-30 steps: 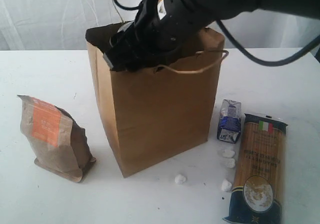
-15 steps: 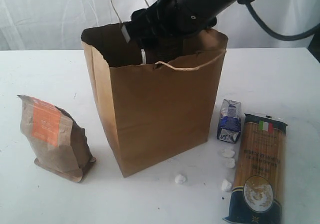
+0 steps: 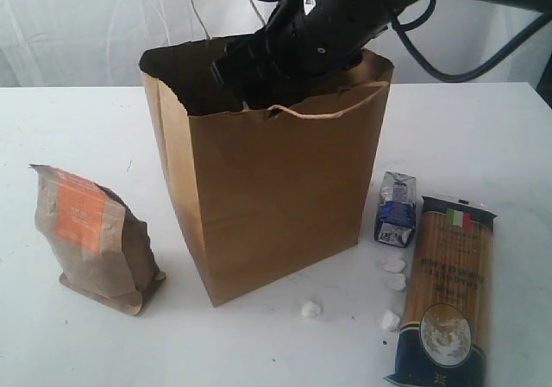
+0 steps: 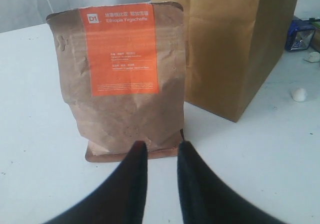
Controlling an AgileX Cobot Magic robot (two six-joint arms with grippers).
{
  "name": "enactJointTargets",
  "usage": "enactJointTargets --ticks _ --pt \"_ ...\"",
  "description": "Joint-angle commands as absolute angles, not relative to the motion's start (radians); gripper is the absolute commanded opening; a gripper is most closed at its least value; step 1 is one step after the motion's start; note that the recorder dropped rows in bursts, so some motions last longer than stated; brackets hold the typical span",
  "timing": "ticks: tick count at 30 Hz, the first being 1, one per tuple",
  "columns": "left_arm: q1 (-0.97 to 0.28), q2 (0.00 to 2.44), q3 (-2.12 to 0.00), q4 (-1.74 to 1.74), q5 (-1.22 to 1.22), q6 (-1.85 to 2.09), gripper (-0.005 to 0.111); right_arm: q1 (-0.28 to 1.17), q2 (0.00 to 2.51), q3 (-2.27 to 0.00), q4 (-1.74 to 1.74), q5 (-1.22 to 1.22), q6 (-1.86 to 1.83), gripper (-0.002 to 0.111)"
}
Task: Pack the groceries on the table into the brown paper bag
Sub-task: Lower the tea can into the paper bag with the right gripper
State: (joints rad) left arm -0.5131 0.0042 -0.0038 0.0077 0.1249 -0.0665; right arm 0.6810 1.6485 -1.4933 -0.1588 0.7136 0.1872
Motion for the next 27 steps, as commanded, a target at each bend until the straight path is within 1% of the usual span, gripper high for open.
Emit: enactJointTargets --ticks 1,8,13,22,24,27 --pt "-0.511 0.0 0.0 0.006 0.127 -0.071 0.028 0.677 1.648 -1.505 -0.149 0.686 0.172 0.066" --pt "-0.511 0.0 0.0 0.006 0.127 -0.071 0.028 0.675 1.599 -1.505 -0.165 0.679 0.172 0.067" --pt "-0.511 0.0 0.0 0.006 0.127 -0.071 0.028 0.666 1.597 -1.505 -0.119 0.732 0.172 0.067" --pt "-0.511 0.0 0.0 0.006 0.127 -0.071 0.028 0.666 1.601 -1.505 -0.142 0.737 0.152 0.068" --pt "-0.511 0.0 0.0 0.006 0.127 -0.071 0.028 0.666 1.605 -1.505 -0.142 0.735 0.154 0.077" --pt "-0.511 0.0 0.0 0.006 0.127 -0.071 0.028 0.666 1.613 -1.505 -0.142 0.748 0.154 0.099"
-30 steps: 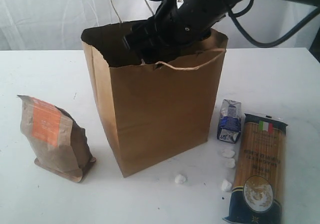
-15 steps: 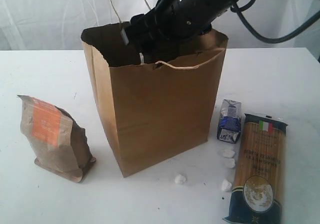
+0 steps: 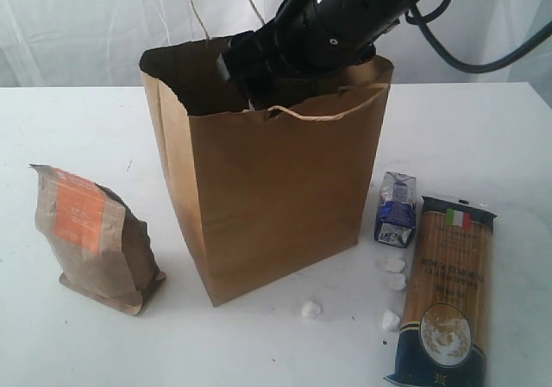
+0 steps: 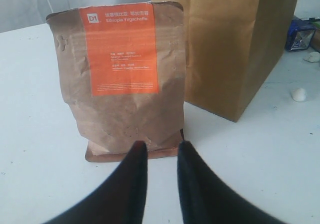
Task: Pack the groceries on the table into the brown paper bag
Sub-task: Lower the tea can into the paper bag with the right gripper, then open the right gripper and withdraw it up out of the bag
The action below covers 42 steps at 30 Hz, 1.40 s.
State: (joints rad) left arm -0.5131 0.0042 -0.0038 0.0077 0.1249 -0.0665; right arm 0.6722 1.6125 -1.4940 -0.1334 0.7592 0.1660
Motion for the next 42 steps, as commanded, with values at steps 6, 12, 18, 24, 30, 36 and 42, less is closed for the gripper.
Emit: enactJointTargets --ticks 6,12,18,24,30,36,42 --pt "-0.511 0.0 0.0 0.006 0.127 -0.071 0.028 0.666 1.616 -1.505 -0.152 0.775 0.154 0.105" --pt "-0.511 0.0 0.0 0.006 0.127 -0.071 0.028 0.666 1.611 -1.505 -0.152 0.758 0.154 0.105" --pt "-0.511 0.0 0.0 0.006 0.127 -0.071 0.028 0.666 1.603 -1.538 -0.149 0.725 0.146 0.105" --pt "-0.511 0.0 0.0 0.006 0.127 -0.071 0.028 0.666 1.603 -1.562 -0.149 0.738 0.128 0.105" --pt "-0.511 0.0 0.0 0.006 0.127 -0.071 0.028 0.666 1.597 -1.562 -0.151 0.741 0.128 0.105" --pt "-0.511 0.0 0.0 0.006 0.127 -0.071 0.028 0.666 1.491 -1.562 -0.273 0.805 0.188 0.096" --pt "-0.511 0.0 0.0 0.006 0.127 -0.071 0.028 0.666 1.314 -1.526 -0.387 0.922 0.263 0.094"
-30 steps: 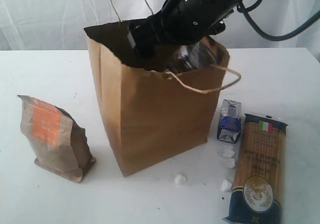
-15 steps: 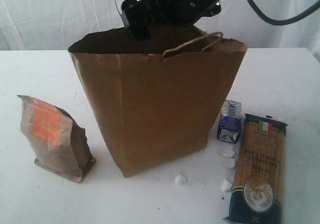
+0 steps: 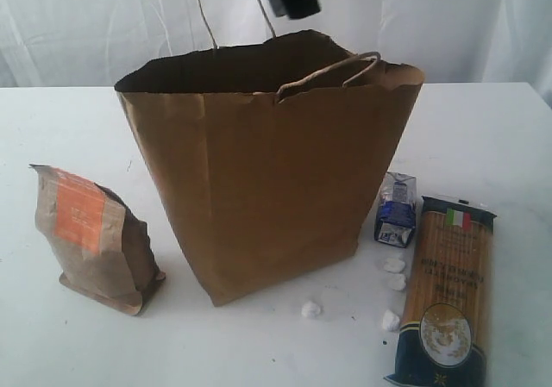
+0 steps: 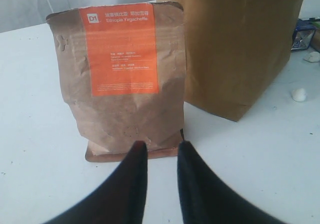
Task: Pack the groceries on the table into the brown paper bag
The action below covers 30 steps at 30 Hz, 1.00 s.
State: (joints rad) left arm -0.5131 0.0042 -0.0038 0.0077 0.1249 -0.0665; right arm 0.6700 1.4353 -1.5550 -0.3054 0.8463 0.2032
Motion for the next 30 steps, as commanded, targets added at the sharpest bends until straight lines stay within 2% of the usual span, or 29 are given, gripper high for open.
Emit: enactJointTargets --ticks 1,5,12,26,30 --pt "-0.511 0.0 0.0 0.006 0.127 -0.071 0.028 0.666 1.285 -1.513 -0.405 0.93 0.281 0.094" --pt "-0.511 0.0 0.0 0.006 0.127 -0.071 0.028 0.666 1.145 -1.44 -0.481 0.972 0.402 0.094" --pt "-0.511 0.0 0.0 0.006 0.127 -0.071 0.028 0.636 0.939 -1.287 -0.552 1.217 0.502 0.086" --pt "-0.511 0.0 0.0 0.006 0.127 -0.071 0.028 0.605 0.773 -0.849 -0.345 1.221 0.593 0.086" --pt "-0.511 0.0 0.0 0.006 0.127 -0.071 0.028 0.61 0.819 -0.753 -0.127 1.076 0.392 0.086"
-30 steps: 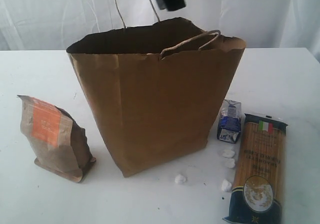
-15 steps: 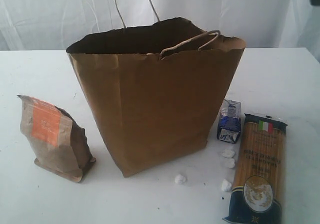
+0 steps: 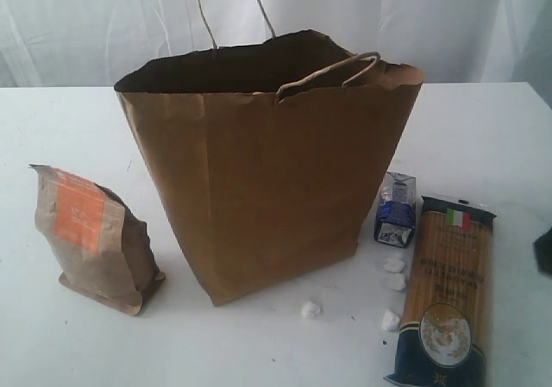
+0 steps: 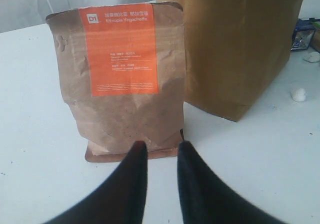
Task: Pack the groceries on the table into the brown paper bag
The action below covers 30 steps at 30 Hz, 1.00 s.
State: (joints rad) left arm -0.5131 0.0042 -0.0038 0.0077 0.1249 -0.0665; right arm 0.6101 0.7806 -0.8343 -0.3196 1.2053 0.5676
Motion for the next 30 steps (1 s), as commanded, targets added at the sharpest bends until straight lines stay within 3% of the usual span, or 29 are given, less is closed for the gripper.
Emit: enactJointTargets --ticks 1,4,8,18,23,30 --pt "-0.511 0.0 0.0 0.006 0.127 -0.071 0.028 0.615 0.846 -0.747 -0.051 1.035 0.285 0.086" --pt "-0.511 0.0 0.0 0.006 0.127 -0.071 0.028 0.65 0.93 -0.749 0.063 0.972 0.084 0.086" --pt "-0.511 0.0 0.0 0.006 0.127 -0.071 0.028 0.667 1.029 -0.749 0.049 0.956 0.077 0.086" --pt "-0.511 0.0 0.0 0.006 0.127 -0.071 0.028 0.59 1.072 -0.696 -0.187 0.804 0.752 0.083" --pt "-0.511 0.0 0.0 0.006 0.127 -0.071 0.028 0.51 1.101 -0.65 -0.21 0.724 0.819 0.082" --pt "-0.511 0.0 0.0 0.006 0.127 -0.071 0.028 0.505 1.138 -0.629 -0.219 0.724 0.819 0.082"
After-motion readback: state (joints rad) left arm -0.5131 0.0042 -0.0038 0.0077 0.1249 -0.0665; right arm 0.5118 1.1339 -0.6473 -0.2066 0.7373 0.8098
